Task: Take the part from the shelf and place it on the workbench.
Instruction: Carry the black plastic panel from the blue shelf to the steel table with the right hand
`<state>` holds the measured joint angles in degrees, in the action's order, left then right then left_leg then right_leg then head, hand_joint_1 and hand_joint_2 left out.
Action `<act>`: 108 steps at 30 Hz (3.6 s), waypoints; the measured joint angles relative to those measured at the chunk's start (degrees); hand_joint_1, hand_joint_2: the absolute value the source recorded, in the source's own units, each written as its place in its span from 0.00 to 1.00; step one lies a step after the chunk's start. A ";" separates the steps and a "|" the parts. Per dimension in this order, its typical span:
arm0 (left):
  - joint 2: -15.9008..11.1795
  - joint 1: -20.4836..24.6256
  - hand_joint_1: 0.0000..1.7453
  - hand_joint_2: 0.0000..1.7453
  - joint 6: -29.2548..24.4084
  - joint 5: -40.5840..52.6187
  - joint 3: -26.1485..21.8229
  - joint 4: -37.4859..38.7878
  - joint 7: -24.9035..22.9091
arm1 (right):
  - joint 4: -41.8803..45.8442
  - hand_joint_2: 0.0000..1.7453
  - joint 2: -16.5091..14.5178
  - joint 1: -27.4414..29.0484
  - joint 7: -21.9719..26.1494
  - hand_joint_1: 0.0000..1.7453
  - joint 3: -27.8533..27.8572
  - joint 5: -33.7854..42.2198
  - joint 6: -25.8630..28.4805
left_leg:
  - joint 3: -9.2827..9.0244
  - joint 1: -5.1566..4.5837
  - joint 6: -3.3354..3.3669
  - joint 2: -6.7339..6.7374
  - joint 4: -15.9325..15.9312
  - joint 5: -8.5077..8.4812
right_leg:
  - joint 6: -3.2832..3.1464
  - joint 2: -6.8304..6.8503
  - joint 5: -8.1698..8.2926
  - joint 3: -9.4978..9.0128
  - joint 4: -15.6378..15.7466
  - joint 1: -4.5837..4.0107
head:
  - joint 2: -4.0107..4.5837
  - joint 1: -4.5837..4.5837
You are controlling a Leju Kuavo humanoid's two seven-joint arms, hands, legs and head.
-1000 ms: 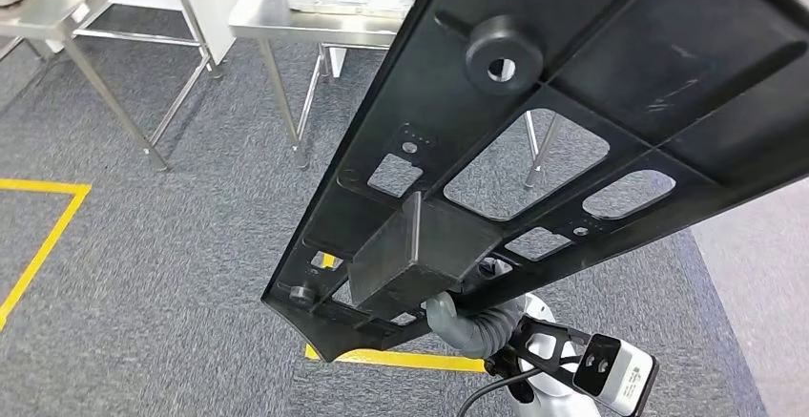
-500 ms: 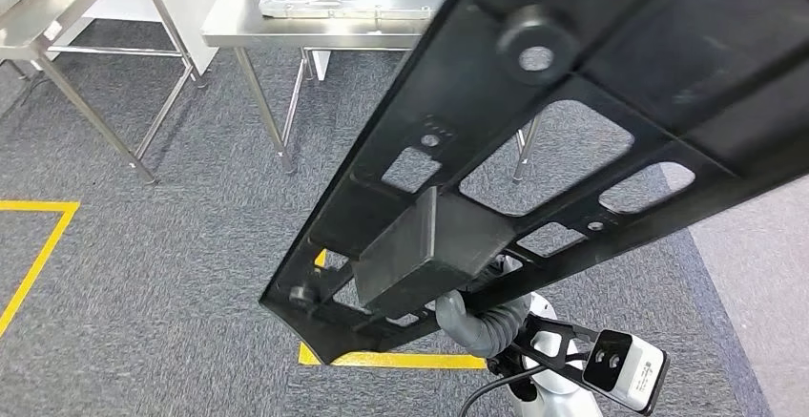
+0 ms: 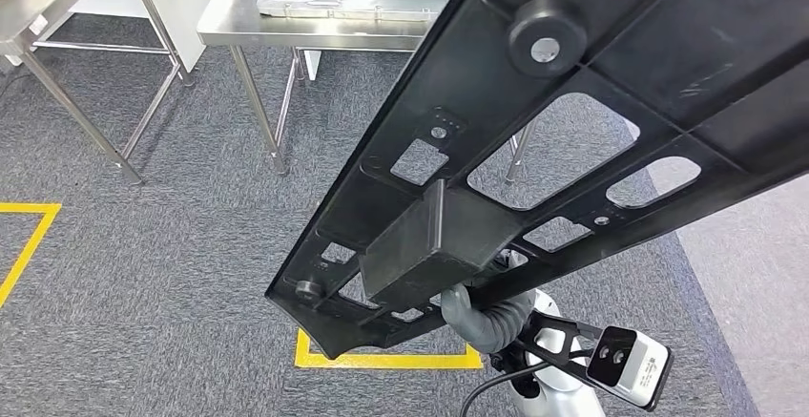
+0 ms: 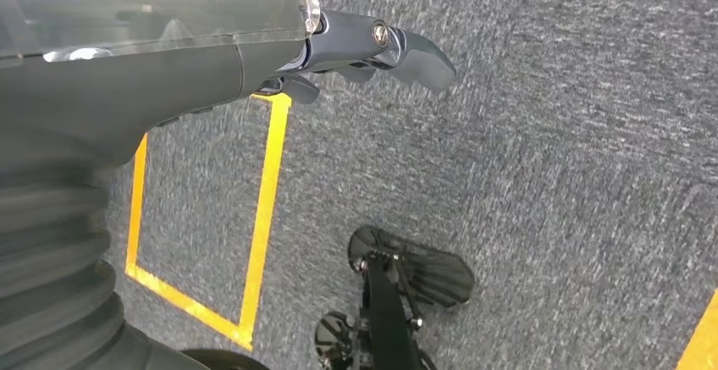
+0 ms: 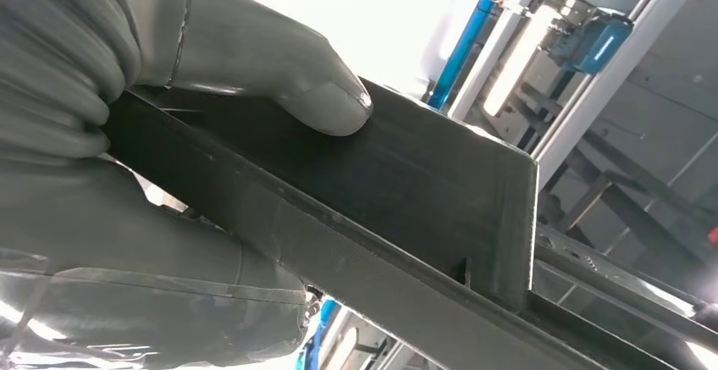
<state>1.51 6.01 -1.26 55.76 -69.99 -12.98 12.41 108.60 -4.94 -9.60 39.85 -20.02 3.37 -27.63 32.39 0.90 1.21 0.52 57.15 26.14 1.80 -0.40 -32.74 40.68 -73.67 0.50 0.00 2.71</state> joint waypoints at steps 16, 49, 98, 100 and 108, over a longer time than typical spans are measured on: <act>-0.38 -0.43 0.00 1.00 0.72 -0.33 0.00 0.00 0.32 | 0.01 1.00 -0.48 0.04 -0.01 0.98 0.50 0.07 -0.02 | 8.68 0.09 -3.09 -0.04 14.60 3.32 | -3.59 -0.28 3.33 -12.18 17.14 -0.66 | 0.00 0.02; -0.62 -0.15 0.00 1.00 0.08 0.08 0.00 0.00 0.25 | -0.14 1.00 -0.74 0.19 -0.01 0.98 2.12 0.13 0.14 | 2.18 -0.06 -1.67 -0.10 5.15 2.04 | -3.23 -0.08 5.67 -8.28 15.53 -0.84 | 0.00 0.02; -0.30 -0.03 0.00 1.00 -0.29 0.19 -0.02 0.02 0.19 | 1.42 1.00 -0.81 -0.40 0.02 0.98 2.28 -0.11 2.98 | -2.16 -0.30 -1.03 -0.82 0.23 2.41 | -1.27 0.23 6.93 -6.87 15.74 -0.58 | 0.00 0.02; -0.35 0.09 0.00 1.00 -0.28 0.25 -0.02 0.02 0.19 | 1.80 1.00 -0.82 -0.38 0.01 0.98 2.28 -0.11 3.06 | -2.49 -0.26 -1.66 -0.73 0.31 2.86 | -1.93 0.09 6.81 -7.43 16.20 -0.35 | 0.00 0.03; -0.26 -0.16 0.00 1.00 -0.14 0.30 -0.02 0.02 0.22 | 2.32 1.00 -0.94 0.33 -0.01 0.98 2.23 -0.33 3.09 | 7.68 -0.10 -2.71 -0.69 14.82 4.49 | -2.99 0.03 4.71 -10.76 16.98 -0.26 | 0.00 0.04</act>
<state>1.25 5.85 -1.40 56.06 -70.01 -12.96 12.63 110.92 -5.88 -9.27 39.85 -17.79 3.03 -24.53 40.07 0.79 -1.50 -0.17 71.97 30.63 -1.19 -0.37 -28.03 29.91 -56.69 0.24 0.00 2.75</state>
